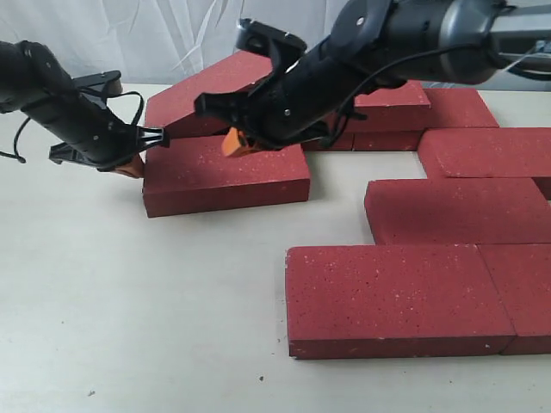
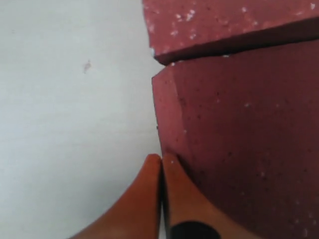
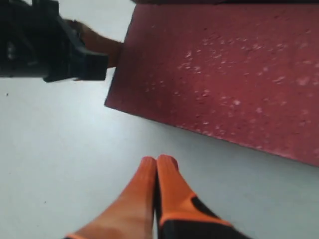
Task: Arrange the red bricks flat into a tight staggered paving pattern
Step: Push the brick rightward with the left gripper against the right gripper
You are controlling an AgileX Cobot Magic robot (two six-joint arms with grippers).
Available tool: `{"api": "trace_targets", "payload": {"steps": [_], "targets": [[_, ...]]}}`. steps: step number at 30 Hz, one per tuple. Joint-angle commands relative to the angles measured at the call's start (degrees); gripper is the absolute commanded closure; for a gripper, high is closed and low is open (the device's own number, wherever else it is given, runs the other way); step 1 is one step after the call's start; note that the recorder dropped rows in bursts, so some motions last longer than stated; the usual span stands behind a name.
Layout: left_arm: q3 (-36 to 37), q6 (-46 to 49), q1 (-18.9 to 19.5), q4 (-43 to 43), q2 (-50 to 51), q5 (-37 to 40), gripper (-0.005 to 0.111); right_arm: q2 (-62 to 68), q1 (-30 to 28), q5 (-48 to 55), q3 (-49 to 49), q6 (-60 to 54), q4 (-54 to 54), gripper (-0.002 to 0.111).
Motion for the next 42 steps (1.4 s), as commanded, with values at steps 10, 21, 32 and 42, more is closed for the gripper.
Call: {"api": "trace_targets", "payload": {"steps": [10, 21, 32, 42], "targets": [[-0.2, -0.1, -4.2, -2.3, 1.4, -9.3, 0.107, -1.1, -5.9, 2.0, 0.0, 0.5, -3.2, 0.109], [-0.2, 0.3, -7.2, -5.4, 1.5, -11.8, 0.107, -1.1, -5.9, 1.7, 0.0, 0.6, -3.2, 0.109], [-0.2, 0.3, -9.9, -6.7, 1.5, -13.9, 0.107, -0.7, -5.9, 1.7, 0.0, 0.6, -3.2, 0.109], [-0.2, 0.3, -11.8, -7.3, 1.5, -15.8, 0.107, -0.7, -5.9, 1.7, 0.0, 0.6, -3.2, 0.109]]}}
